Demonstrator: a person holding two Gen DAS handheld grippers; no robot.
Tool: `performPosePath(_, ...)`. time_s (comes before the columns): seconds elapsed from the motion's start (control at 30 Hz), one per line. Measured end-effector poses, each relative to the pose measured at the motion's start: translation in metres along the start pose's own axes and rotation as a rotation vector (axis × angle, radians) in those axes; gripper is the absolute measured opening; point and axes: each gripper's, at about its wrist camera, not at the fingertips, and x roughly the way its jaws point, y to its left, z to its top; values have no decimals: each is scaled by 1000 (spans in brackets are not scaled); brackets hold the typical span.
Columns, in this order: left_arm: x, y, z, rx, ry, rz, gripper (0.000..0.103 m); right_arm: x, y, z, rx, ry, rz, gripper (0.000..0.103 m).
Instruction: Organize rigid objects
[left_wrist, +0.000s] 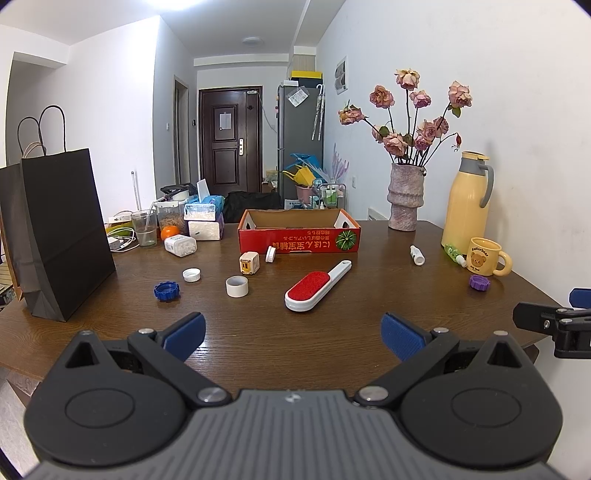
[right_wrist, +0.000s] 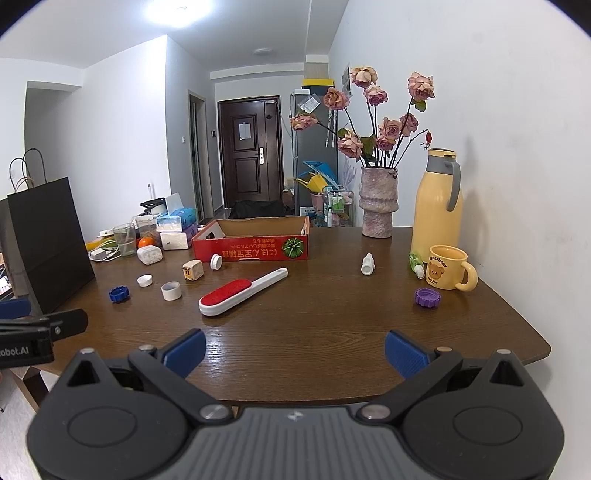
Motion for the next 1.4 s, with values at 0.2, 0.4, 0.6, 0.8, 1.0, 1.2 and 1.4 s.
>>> performPosePath(0.2, 0, 0, 0, 0, 0, 0, 103, 0, 0, 0, 0, 0, 1, 103)
performPosePath(0.4, 0, 0, 0, 0, -1, -1, 103, 0, 0, 1, -2, -1, 2, 103)
performPosePath(0.6, 0, 0, 0, -1, -1, 0, 103, 1, 0, 1, -2, -1, 2, 103)
performPosePath(0.8, 0, 1, -1, -1, -1, -1, 103, 1, 1, 1, -2, -1, 2, 103)
performPosePath(1.0, 1, 1, 1, -5, 2, 1, 103, 2, 1, -1, -1, -2, -1, 103)
performPosePath(1.2, 9, 7, 3, -21, 11, 0, 103, 8, -2, -1, 1, -11, -10, 103)
performPosePath(1.4, 27, 11, 3, -37, 27, 21, 103, 21, -7, 4, 1, -14, -13, 103)
